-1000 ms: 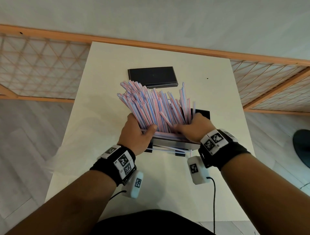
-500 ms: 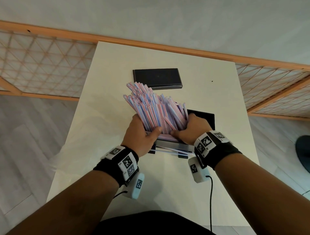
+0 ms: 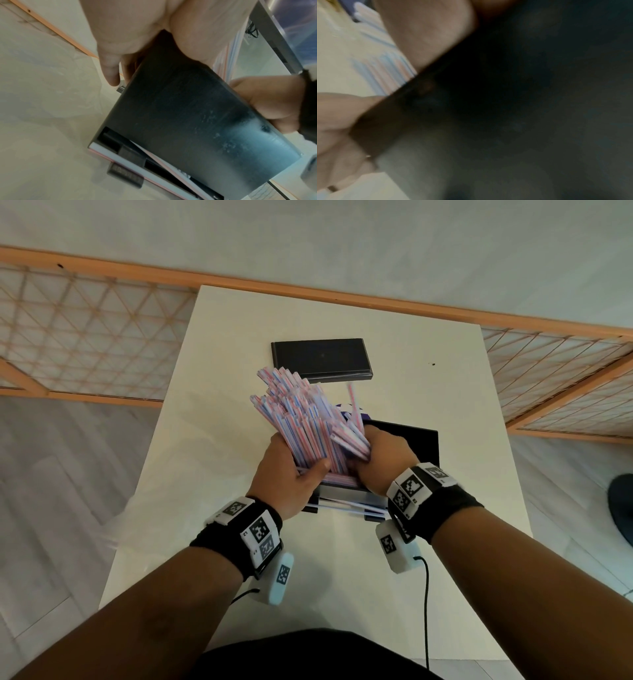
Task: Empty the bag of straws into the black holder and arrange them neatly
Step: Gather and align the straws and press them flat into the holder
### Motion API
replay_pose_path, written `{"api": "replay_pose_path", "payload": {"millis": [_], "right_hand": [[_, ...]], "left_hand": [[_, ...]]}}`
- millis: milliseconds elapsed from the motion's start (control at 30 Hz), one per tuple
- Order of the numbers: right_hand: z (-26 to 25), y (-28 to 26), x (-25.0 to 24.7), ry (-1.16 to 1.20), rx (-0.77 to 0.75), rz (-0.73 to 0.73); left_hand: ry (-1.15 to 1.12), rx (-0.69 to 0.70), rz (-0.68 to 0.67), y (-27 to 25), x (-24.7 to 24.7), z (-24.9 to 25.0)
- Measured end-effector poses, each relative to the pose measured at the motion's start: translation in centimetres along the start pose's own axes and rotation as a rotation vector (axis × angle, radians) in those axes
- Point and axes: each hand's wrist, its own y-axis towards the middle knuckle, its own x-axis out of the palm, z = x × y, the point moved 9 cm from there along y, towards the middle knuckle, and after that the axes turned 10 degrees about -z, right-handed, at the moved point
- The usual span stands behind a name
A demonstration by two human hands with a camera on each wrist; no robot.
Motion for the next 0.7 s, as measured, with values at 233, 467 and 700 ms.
{"api": "replay_pose_path", "payload": {"millis": [233,467,700], "right_hand": [[-5.4,-2.0,-3.5,-0.081,-0.338,0.153],[-2.9,-3.6,-4.4,0.092,-0.36,0.232],[4.8,-3.9,-3.6,-0.07,0.113,0.069]], "left_hand": [[0.005,0.029,-0.003,-0.1,0.1,0.0],[0.0,0.083,-0.019,-0.2,0.0,0.5],[-0.033,0.044,-0.021,-0.1,0.2,0.1]]}}
